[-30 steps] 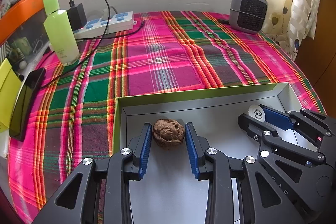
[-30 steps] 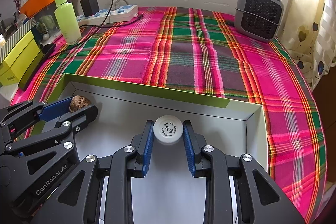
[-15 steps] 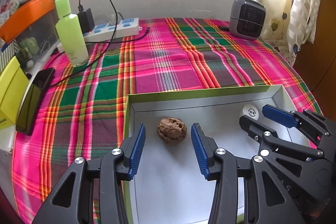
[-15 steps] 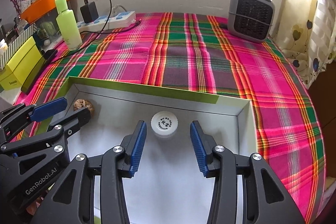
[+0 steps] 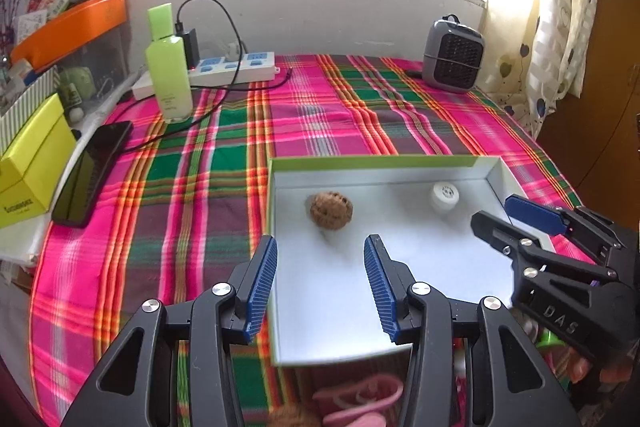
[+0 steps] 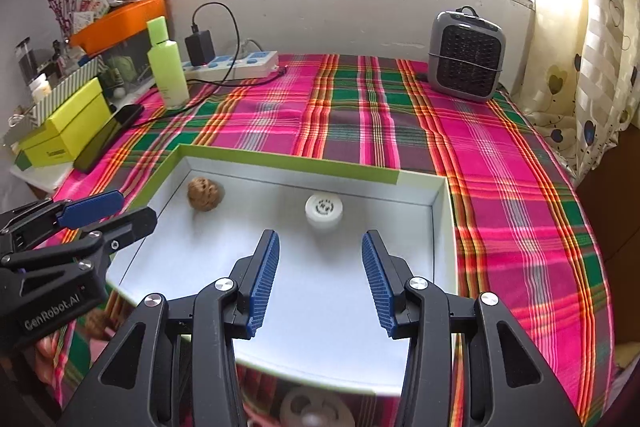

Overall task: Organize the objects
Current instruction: 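Open left tool to drop the walnut while right tool releases the jar in the box, then move left tool to the pink clip while right tool approaches the green-based white disc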

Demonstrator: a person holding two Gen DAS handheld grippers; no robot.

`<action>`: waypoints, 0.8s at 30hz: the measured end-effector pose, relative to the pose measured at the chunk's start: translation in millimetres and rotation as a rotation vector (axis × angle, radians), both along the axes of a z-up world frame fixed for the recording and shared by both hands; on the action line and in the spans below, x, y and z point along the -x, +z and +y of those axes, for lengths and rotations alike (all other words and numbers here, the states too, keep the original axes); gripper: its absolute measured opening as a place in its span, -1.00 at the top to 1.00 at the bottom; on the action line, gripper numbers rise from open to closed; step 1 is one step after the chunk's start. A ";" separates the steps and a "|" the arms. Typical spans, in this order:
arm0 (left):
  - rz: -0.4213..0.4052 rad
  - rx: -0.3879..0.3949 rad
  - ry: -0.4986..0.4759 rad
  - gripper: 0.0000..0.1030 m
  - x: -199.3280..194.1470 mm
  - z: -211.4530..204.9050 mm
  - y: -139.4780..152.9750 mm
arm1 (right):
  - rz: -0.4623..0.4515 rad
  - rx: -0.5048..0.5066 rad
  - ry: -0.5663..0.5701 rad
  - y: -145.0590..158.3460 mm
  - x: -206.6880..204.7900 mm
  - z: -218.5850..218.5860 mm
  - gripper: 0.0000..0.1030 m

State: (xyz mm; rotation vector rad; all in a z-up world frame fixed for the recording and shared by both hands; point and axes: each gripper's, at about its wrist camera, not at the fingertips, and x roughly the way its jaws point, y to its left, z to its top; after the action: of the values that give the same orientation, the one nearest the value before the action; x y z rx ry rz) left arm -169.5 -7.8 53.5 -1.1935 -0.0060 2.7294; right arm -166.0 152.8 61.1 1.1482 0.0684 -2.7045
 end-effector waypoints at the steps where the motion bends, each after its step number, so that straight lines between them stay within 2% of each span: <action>1: 0.000 -0.006 -0.001 0.14 -4.9 -2.1 0.5 | 0.003 0.003 0.003 0.5 -3.3 0.3 0.13; 13: -0.012 -0.051 -0.009 0.14 -48.5 -28.6 -8.2 | 0.028 0.013 0.029 3.0 -44.7 11.7 0.13; 24: -0.047 -0.090 -0.065 0.14 -77.7 -27.2 -18.8 | 0.020 0.009 0.012 -4.5 -71.7 26.9 0.13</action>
State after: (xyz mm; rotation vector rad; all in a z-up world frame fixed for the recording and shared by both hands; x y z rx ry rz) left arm -91.8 -35.0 34.7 -1.2104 -0.0928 2.6158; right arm -94.2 179.6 56.6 1.1146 0.0653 -2.7037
